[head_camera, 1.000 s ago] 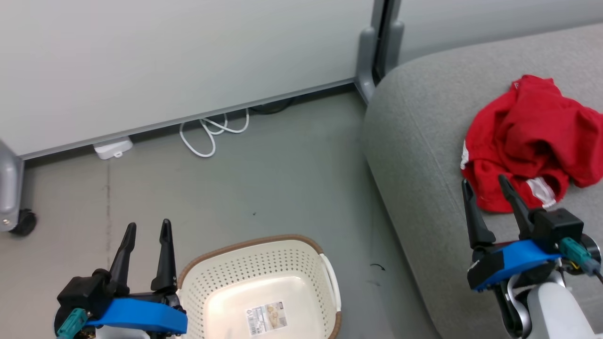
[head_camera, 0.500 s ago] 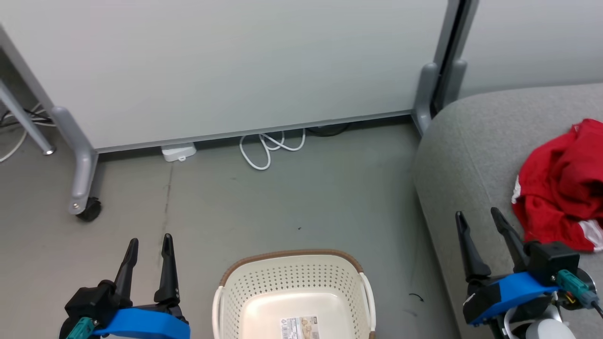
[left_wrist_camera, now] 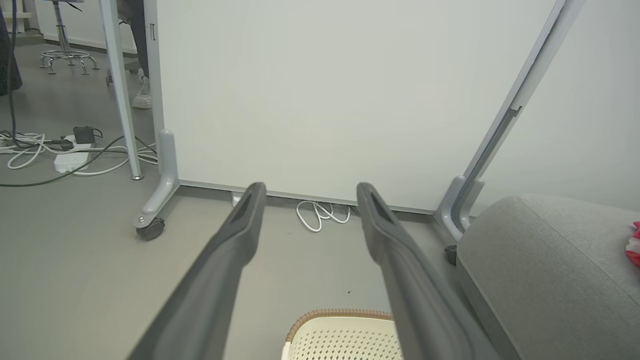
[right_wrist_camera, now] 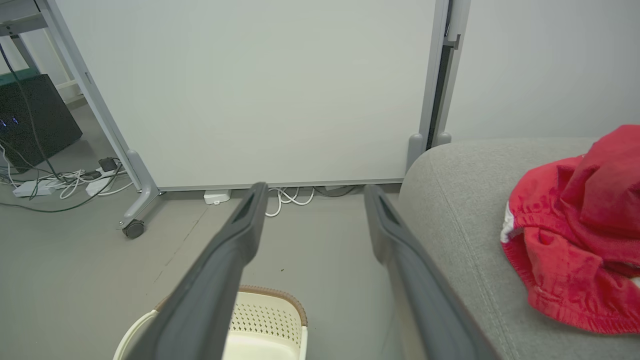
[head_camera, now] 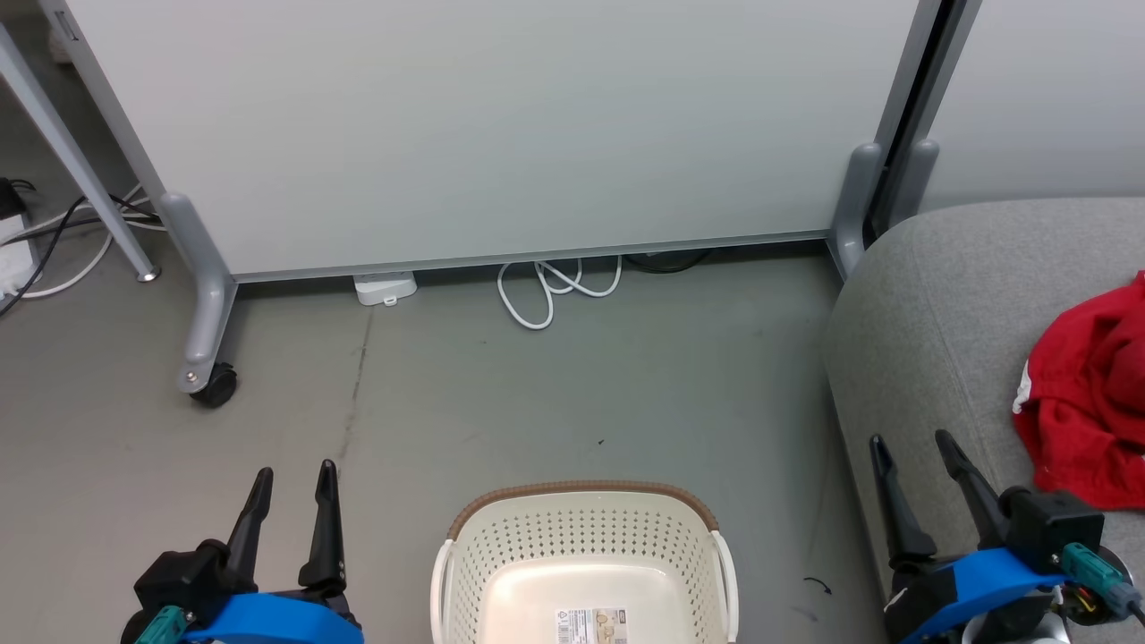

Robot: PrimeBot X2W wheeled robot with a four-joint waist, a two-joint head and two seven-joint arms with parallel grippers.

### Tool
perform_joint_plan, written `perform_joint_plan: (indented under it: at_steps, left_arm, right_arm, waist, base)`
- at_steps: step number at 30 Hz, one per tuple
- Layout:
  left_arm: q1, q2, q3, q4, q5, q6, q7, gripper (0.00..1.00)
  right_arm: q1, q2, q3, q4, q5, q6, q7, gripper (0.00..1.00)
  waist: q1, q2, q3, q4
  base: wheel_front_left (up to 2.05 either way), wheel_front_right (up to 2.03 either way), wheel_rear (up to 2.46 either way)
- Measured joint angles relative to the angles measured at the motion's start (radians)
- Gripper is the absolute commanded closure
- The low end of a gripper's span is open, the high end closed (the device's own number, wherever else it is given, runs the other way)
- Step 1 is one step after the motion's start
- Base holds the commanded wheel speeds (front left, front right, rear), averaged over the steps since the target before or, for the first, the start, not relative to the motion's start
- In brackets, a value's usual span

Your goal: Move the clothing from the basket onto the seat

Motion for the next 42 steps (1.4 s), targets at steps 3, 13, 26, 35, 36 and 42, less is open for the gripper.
perform_joint_plan:
  at_steps: [3, 13, 26, 35, 36, 42]
  left_arm:
    - [0.0, 0.006, -0.003, 0.001, -0.004, 0.0, 0.0, 0.0]
    - [0.0, 0.011, -0.016, 0.005, -0.012, 0.0, 0.0, 0.0]
    - [0.006, 0.008, -0.024, 0.028, -0.017, 0.0, 0.002, 1.0]
    - [0.044, -0.013, -0.019, 0.064, -0.086, 0.0, 0.03, 1.0]
    - [0.044, -0.014, -0.016, 0.063, -0.102, 0.0, 0.035, 1.0]
    - [0.042, -0.019, 0.004, 0.049, -0.197, 0.0, 0.064, 1.0]
  right_arm:
    - [0.0, 0.0, 0.003, 0.001, 0.004, 0.0, -0.002, 0.0]
    - [0.0, 0.0, 0.01, 0.005, 0.011, 0.0, -0.006, 0.0]
    - [0.003, 0.001, 0.017, 0.031, 0.014, 0.0, -0.005, 1.0]
    - [0.017, 0.005, 0.012, 0.081, 0.094, 0.0, 0.013, 1.0]
    - [0.017, 0.005, 0.011, 0.081, 0.113, 0.0, 0.015, 1.0]
    - [0.016, 0.005, 0.007, 0.081, 0.229, 0.0, 0.03, 1.0]
  waist:
    - [0.0001, 0.0, 0.0, -0.003]
    - [0.0001, 0.0, 0.01, -0.015]
    - [0.0001, 0.0, 0.019, -0.011]
    - [0.0001, 0.0, 0.018, -0.013]
    - [0.0001, 0.0, 0.018, -0.014]
    - [0.0001, 0.0, 0.016, -0.016]
  base:
    - [0.0, 0.0, 0.0]
    - [0.0, 0.0, 0.0]
    - [0.0, 0.0, 0.0]
    - [0.0, 0.0, 0.0]
    - [0.0, 0.0, 0.0]
    - [0.0, 0.0, 0.0]
